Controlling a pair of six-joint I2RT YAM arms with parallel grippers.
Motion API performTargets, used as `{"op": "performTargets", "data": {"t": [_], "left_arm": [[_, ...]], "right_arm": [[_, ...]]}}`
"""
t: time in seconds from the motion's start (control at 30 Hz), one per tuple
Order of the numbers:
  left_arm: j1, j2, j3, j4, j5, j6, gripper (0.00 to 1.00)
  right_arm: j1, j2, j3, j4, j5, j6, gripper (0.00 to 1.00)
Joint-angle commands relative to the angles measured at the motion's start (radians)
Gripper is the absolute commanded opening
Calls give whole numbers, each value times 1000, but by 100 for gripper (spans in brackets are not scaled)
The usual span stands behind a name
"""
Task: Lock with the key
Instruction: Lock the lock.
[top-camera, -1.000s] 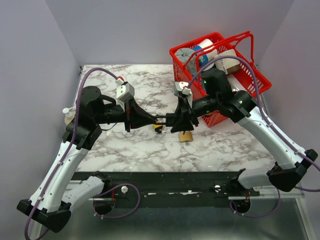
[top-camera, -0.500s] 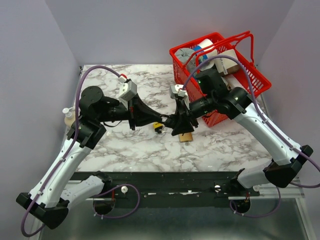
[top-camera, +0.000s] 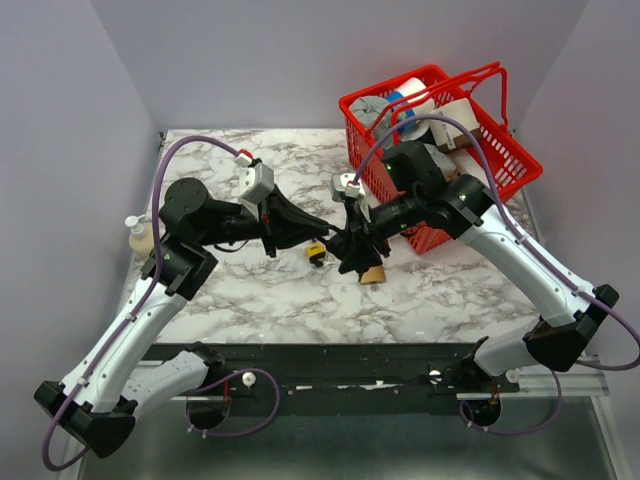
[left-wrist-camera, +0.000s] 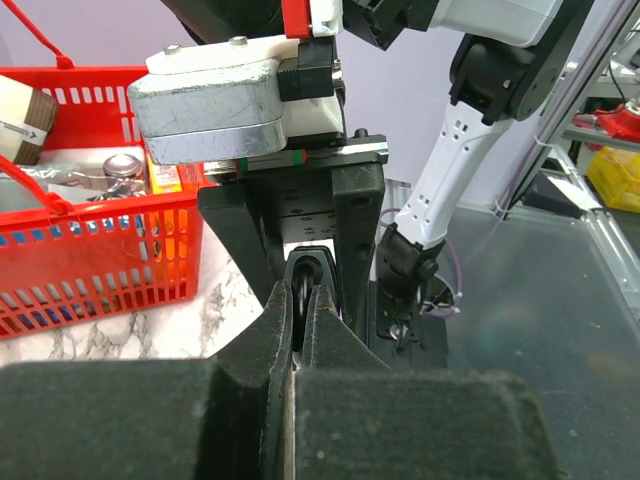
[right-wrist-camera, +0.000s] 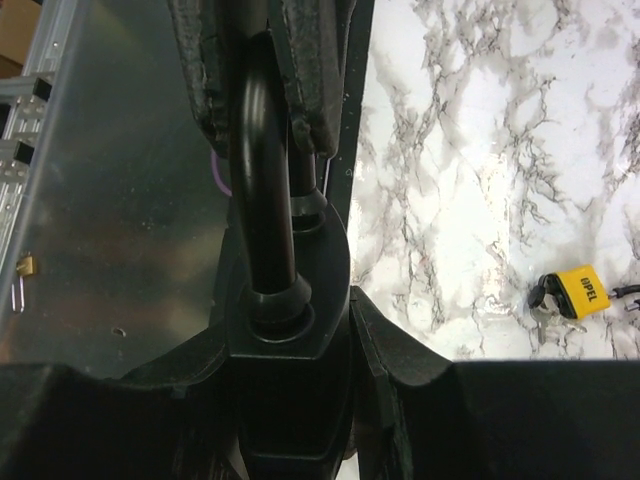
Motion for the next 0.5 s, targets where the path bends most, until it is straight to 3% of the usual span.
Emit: {"op": "performTargets", "data": {"t": [0.0, 0.3, 0.47], "left_arm": [[-83, 30, -88, -192, 115, 53, 0], [-106, 19, -145, -191, 111, 50, 0], [-109, 10, -144, -304, 110, 145, 0]], "right_arm": [[19, 12, 96, 386, -43, 57, 1], [12, 33, 111, 381, -63, 54, 1], [12, 23, 109, 366, -45, 31, 1]]}}
